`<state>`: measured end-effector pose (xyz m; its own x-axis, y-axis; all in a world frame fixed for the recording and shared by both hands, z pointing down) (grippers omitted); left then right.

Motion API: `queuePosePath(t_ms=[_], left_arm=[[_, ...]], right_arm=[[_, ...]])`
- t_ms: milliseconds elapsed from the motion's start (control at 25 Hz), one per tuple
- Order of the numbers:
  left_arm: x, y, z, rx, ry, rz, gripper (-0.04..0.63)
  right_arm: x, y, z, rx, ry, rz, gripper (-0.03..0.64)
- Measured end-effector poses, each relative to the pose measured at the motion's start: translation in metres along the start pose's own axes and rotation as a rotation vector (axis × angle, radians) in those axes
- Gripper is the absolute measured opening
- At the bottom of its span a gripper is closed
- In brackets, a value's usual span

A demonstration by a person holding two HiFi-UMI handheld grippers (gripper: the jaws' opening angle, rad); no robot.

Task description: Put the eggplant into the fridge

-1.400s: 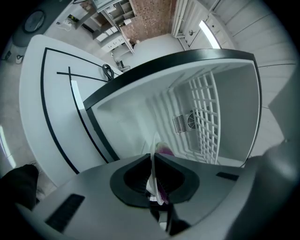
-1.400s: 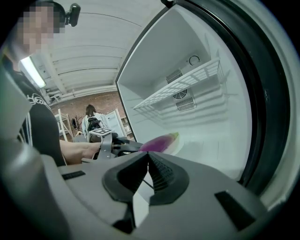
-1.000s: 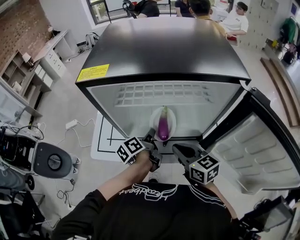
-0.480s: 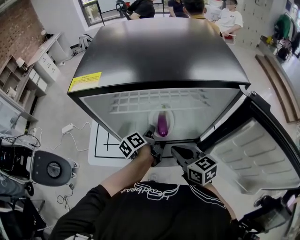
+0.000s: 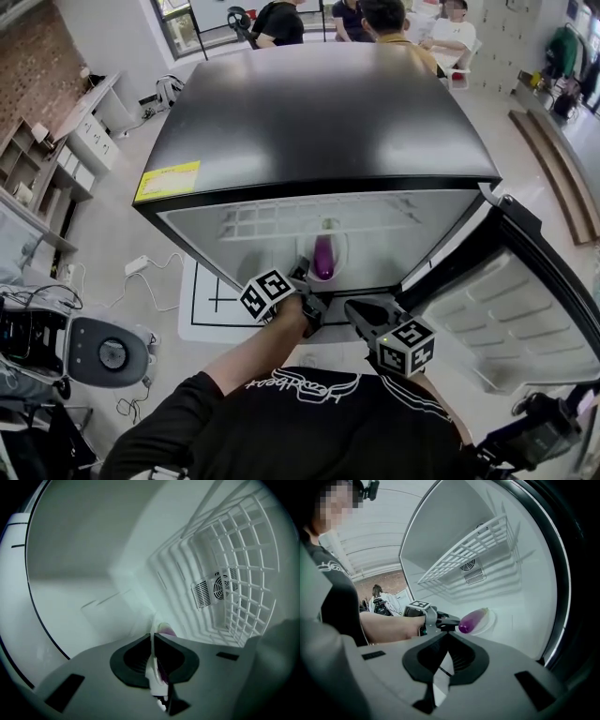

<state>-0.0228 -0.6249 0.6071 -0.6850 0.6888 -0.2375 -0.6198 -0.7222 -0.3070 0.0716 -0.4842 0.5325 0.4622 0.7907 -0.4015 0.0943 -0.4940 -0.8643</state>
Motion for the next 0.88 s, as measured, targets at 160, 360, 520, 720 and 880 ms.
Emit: queuePosePath(t_ms=[160,360,520,720,880], left_arm=[[-0.0002,0.0034,0.0048,0.011,0.023,0.002,0.025],[-0.0047,0.0062,0.0019,-0.019,0.020,0.012,0.026],[-0.0054,0.0061,0.0043,-0.044,0.046,0.035,0.026],[-0.0052,0.0060,0.0026,-0.099,0.062,0.060,0.030],[-0.0048,0.0060,0.0018,-0.124,0.078,0.068,0.104]], right_arm=[[-0.0008,-0.0029,-0.0003,-0.007,0.004,0.009,0.009],[-0.0014,0.0013,-0.0020,-0.008,0.003,0.001,0.009],[-0.0040,0.0023,-0.0005,-0.007,0.012,0.003,0.009],[-0.0054,0.0039,0.0004,-0.004,0.023,0.003,0.009],[-0.0041,0.0052,-0.0011,-0.013,0.028,0.002,0.009]])
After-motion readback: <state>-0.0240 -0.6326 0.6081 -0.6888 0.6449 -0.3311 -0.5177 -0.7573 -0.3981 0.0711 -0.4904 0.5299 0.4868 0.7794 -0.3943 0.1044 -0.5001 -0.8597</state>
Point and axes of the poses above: the fingertips, and each gripper's own axes: x backward along the fingers, z to its left, y out of its top, the point moved 2 cm from there along x, backward along the fingers, and after that the axes turned 10 degrees about -y, right-handed, at the moved point
